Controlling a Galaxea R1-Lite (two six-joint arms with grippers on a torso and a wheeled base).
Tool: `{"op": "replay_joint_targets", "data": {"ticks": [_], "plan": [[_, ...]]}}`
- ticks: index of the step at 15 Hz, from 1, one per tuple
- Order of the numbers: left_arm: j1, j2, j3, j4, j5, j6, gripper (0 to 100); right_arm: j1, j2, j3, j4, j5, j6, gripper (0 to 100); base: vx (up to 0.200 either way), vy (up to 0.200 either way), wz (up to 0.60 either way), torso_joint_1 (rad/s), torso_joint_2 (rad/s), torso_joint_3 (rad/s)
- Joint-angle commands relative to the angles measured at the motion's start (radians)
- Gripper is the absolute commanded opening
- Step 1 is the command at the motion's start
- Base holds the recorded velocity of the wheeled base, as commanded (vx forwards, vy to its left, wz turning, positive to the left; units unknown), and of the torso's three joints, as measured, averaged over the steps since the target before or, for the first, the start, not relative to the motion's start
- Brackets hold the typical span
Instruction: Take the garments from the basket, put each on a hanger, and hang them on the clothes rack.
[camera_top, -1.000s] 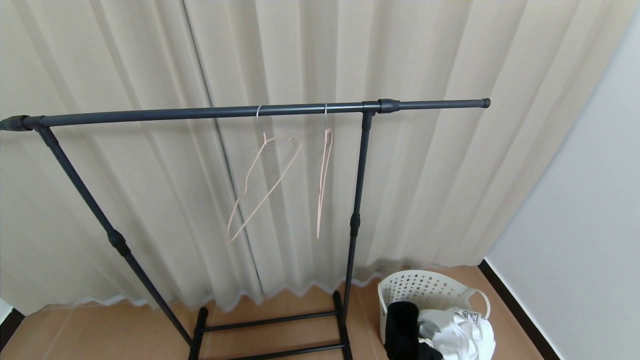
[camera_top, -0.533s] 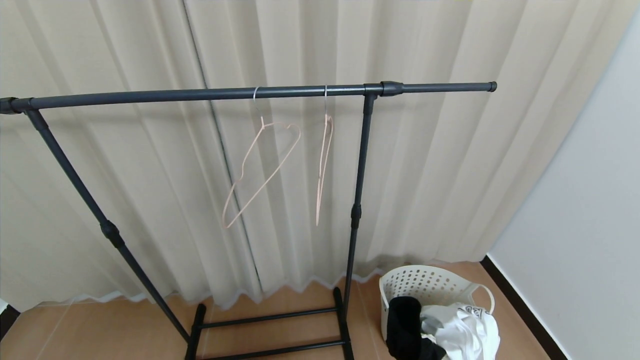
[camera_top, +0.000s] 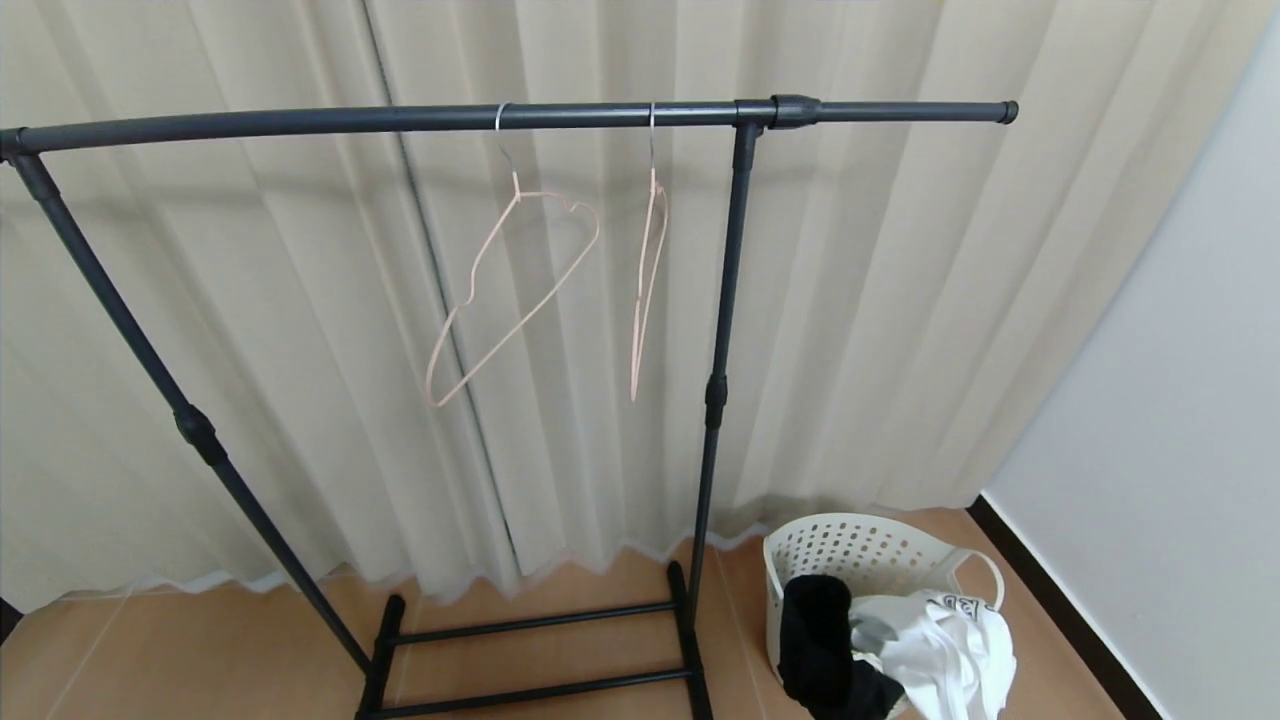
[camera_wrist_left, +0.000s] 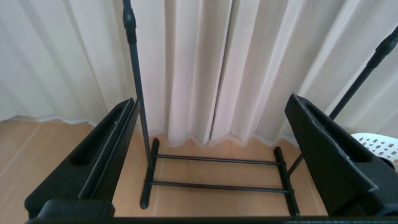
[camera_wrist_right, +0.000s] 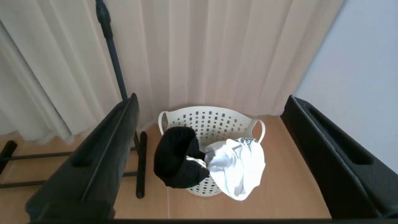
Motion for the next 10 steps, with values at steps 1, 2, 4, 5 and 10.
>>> {"op": "replay_joint_targets", "data": {"ticks": [1,2,4,5,10], "plan": [[0.0,0.001,0.0,0.0,0.0,-0.002,100,0.0,-0.001,0.0,0.0,0.0,0.0,100,0.0,0.0,0.0,-0.193,0.55,0.349],[0.0,0.001,0.0,0.0,0.0,0.0,100,0.0,-0.001,0.0,0.0,0.0,0.0,100,0.0,0.0,0.0,-0.178,0.54,0.349],[0.0,0.001,0.0,0.0,0.0,0.0,100,0.0,-0.001,0.0,0.0,0.0,0.0,100,0.0,0.0,0.0,-0.185,0.53,0.359],[0.0,0.001,0.0,0.0,0.0,-0.002,100,0.0,-0.001,0.0,-0.002,0.0,0.0,100,0.0,0.0,0.0,-0.163,0.52,0.344],[0.0,0.001,0.0,0.0,0.0,-0.006,100,0.0,-0.001,0.0,-0.002,0.0,0.0,100,0.0,0.0,0.0,-0.143,0.51,0.358]]}}
